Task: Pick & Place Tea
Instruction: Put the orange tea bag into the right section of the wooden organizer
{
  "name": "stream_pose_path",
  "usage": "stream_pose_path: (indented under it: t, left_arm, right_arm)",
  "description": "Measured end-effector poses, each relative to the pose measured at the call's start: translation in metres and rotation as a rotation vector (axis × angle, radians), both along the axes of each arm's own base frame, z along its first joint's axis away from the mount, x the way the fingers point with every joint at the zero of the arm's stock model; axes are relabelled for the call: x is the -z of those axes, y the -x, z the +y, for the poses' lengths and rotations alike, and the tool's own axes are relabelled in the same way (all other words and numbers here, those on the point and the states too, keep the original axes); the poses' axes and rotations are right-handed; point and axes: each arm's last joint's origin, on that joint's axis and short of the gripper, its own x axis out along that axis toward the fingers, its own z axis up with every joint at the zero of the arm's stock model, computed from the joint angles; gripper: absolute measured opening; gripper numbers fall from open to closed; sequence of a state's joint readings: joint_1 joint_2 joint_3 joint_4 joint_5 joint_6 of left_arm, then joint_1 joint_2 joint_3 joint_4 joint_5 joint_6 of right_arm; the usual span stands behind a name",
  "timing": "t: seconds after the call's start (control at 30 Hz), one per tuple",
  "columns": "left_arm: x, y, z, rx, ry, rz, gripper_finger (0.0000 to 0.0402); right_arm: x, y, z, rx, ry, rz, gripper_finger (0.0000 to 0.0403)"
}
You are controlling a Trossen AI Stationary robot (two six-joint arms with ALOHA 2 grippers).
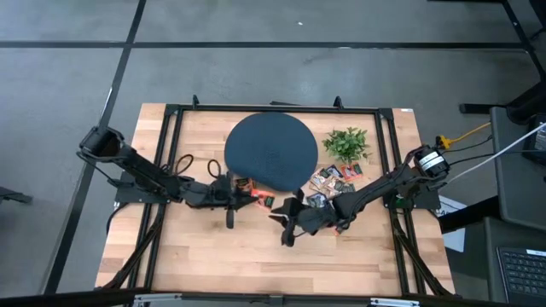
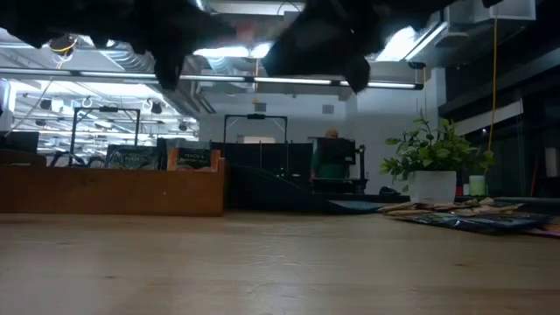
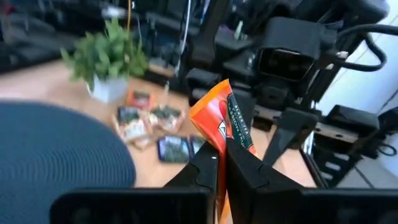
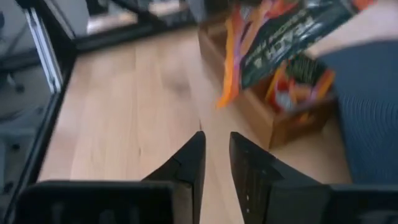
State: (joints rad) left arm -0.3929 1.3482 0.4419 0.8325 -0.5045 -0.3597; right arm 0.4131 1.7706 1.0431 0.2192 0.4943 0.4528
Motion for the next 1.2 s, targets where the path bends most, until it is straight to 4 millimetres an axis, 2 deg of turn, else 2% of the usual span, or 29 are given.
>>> stream_pose_path:
  t: [0.2,0.53,0.7,0.93,1.2]
  left_arm:
    - [-0.013,0.001,-0.001,-0.056,-0.062,-0.109,0.0009]
    - [-0.018,0.003,0.002,-0.174,-0.146,-0.135,0.001]
    - [-0.021,0.003,0.003,-0.188,-0.177,-0.149,0.001]
    - [-0.021,0.003,0.003,-0.21,-0.215,-0.137,0.0011]
    - [-0.022,0.003,0.003,-0.216,-0.229,-0.145,0.0014]
  right_arm:
    - [-0.014,-0.011,-0.012,0.011,0.031,-0.137,0.0086]
    - [-0.027,-0.021,-0.028,0.001,0.014,-0.263,0.019]
    - [-0.03,-0.021,-0.032,0.114,0.068,-0.296,0.0205]
    - [-0.036,-0.02,-0.034,0.159,0.142,-0.323,0.0182]
    - [-0.037,-0.02,-0.034,0.155,0.158,-0.334,0.0097]
